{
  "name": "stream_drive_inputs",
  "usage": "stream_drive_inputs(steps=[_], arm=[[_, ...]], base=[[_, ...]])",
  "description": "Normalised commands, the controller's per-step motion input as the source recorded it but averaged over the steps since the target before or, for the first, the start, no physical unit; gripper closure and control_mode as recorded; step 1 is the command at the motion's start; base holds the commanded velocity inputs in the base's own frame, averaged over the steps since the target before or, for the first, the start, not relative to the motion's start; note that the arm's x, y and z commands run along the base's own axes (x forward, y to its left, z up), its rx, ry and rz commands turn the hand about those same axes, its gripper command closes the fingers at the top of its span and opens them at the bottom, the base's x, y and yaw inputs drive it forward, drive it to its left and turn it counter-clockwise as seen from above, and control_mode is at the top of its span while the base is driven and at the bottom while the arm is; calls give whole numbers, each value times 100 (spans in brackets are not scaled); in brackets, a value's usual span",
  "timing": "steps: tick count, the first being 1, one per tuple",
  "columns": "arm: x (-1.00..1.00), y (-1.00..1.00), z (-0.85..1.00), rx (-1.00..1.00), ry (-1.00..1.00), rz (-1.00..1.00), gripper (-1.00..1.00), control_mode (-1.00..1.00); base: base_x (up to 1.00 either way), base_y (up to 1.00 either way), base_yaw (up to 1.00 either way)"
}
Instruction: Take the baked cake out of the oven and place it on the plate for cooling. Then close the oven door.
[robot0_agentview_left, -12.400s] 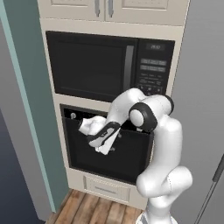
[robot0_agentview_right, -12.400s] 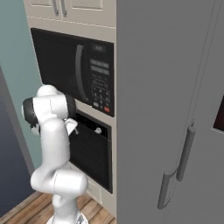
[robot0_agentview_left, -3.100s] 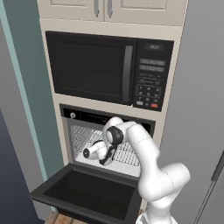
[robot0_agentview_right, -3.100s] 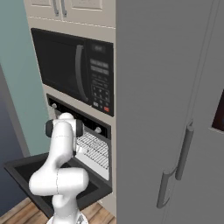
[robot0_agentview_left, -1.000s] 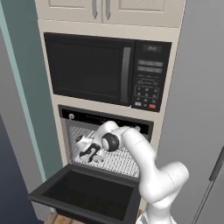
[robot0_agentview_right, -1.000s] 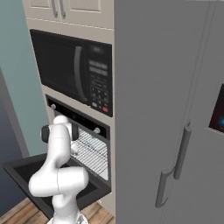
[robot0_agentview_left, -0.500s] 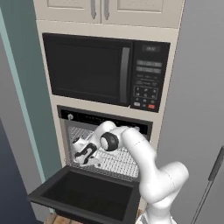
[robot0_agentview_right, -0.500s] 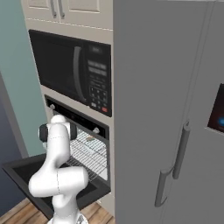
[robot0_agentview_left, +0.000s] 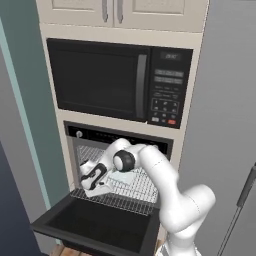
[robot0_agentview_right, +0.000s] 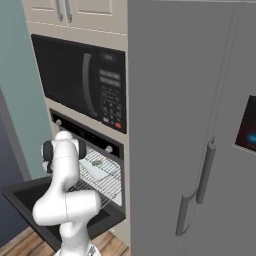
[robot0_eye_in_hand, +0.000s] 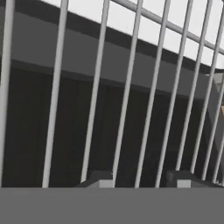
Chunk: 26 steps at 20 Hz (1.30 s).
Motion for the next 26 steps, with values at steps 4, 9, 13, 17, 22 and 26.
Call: stream_drive_inputs(steps=[4, 9, 13, 17, 22, 26], arm=[[-100, 100, -100, 0, 17, 3, -100, -100], [-100, 100, -100, -2, 17, 4, -100, -100], [-100, 97, -91, -5, 12, 4, -100, -100], [-49, 28, 53, -1, -24, 0, -100, -100], [5, -5, 100, 0, -45, -13, -100, -100], [18, -21, 23, -11, -45, -11, -100, -100]], base=[[0, 0, 0], [0, 0, 0], [0, 0, 0], [0, 0, 0], [0, 0, 0], [0, 0, 0]])
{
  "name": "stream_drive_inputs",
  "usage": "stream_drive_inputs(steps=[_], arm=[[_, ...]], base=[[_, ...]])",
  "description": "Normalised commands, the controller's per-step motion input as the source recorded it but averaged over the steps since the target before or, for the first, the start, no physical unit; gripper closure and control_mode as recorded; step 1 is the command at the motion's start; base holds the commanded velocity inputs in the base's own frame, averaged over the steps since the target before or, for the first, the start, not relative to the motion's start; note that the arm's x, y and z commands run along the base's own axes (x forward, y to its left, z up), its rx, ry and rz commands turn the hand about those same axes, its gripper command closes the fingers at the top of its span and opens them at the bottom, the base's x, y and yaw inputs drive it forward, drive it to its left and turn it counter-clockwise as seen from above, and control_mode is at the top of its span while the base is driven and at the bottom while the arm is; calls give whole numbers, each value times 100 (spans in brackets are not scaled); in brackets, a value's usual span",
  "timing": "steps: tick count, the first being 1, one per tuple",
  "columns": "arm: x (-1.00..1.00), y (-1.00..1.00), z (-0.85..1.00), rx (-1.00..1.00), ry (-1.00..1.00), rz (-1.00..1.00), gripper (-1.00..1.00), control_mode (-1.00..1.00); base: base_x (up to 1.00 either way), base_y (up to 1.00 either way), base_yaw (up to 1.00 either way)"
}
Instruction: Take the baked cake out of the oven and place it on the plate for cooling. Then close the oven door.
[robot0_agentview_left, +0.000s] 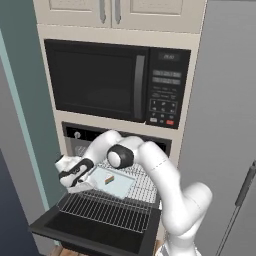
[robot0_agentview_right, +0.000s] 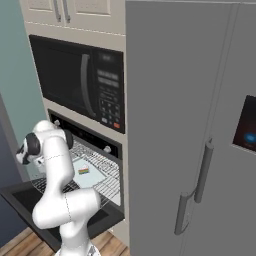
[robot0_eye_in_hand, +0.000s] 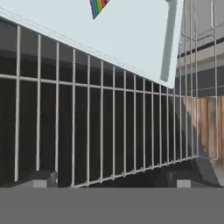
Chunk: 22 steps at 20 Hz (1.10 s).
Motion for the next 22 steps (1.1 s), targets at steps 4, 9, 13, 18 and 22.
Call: stream_drive_inputs(steps=[4, 9, 13, 18, 22], arm=[[0, -39, -9, -22, -59, -7, -100, -100], [6, -27, 23, -16, -57, -10, -100, -100], [41, -3, 27, 0, -16, -22, -100, -100], [15, 0, -38, -2, -14, -24, -100, -100], [0, 1, -31, -13, -50, -22, -100, -100]], base=[[0, 0, 0], [0, 0, 0], [0, 0, 0], [0, 0, 0], [0, 0, 0]])
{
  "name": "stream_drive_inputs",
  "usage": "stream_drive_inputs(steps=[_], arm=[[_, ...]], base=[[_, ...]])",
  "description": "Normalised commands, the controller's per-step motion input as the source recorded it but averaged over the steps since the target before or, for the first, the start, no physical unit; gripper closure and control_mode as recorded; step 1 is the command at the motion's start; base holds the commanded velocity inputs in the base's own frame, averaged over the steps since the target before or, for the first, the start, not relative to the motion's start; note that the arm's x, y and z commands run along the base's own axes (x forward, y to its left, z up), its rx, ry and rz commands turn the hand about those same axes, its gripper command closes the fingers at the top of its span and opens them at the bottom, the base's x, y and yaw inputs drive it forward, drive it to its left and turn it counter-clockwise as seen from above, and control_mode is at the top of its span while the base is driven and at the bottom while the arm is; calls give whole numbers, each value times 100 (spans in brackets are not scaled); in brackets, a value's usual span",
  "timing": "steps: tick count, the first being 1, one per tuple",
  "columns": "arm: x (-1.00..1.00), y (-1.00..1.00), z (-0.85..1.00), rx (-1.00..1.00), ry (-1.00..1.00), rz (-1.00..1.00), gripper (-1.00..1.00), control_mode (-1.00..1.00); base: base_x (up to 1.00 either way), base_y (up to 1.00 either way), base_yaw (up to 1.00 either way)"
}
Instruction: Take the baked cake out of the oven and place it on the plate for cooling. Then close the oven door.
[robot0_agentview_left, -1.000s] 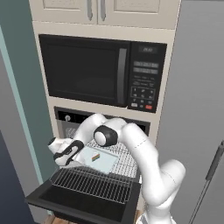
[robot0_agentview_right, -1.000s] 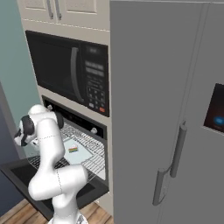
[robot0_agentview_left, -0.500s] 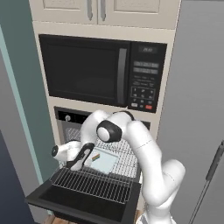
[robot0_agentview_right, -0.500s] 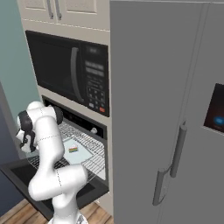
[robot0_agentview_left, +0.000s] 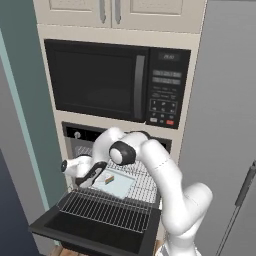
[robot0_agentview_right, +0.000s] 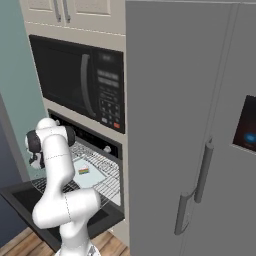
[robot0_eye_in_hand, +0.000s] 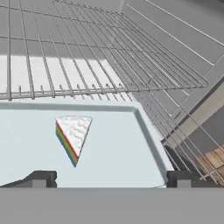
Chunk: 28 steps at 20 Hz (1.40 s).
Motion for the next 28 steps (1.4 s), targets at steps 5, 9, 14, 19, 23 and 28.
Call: stream_drive_inputs(steps=[5, 9, 14, 19, 23, 28], arm=[[0, 2, -59, -14, -48, -21, -100, -100], [0, -4, -13, 15, 10, -21, -100, -100], [-32, -6, -46, 14, -5, -7, -100, -100], [-43, -29, -47, 8, -10, -9, -100, -100], [-20, -36, -31, 3, -15, -14, -100, -100], [-4, -26, -41, 1, -15, -15, -100, -100]], base=[[0, 0, 0], [0, 0, 0], [0, 0, 0], [0, 0, 0], [0, 0, 0], [0, 0, 0]])
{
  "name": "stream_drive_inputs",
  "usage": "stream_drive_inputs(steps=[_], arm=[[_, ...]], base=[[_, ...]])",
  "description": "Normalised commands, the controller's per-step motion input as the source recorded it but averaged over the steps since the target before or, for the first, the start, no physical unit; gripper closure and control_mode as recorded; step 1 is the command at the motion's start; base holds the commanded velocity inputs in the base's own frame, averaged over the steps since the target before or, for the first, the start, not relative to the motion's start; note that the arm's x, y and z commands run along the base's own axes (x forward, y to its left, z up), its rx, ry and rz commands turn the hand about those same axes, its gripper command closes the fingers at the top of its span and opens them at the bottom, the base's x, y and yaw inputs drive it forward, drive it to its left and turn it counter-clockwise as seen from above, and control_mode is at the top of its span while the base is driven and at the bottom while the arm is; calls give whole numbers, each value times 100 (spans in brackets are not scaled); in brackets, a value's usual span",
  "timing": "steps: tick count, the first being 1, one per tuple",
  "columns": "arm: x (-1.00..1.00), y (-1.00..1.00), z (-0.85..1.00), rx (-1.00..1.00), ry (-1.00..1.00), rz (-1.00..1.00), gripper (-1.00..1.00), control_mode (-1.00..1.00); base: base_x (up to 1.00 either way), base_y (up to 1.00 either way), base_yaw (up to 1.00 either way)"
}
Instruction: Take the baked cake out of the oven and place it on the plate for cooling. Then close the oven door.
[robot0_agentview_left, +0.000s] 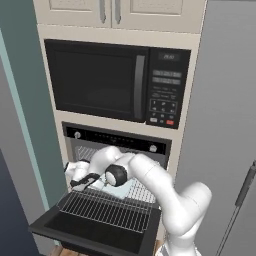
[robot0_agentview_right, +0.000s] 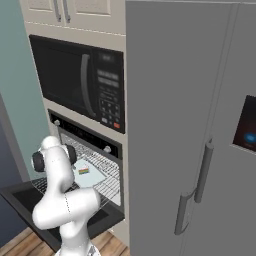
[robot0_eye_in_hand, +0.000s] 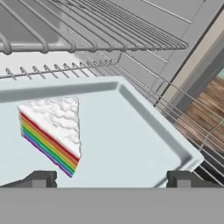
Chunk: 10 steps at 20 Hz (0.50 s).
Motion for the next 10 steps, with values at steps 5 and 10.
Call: stream_drive_inputs(steps=[5, 10], arm=[[2, -8, -51, 0, -15, -14, -100, -100], [31, -9, -24, 0, -4, -7, -100, -100]], base=[[0, 0, 0], [0, 0, 0]])
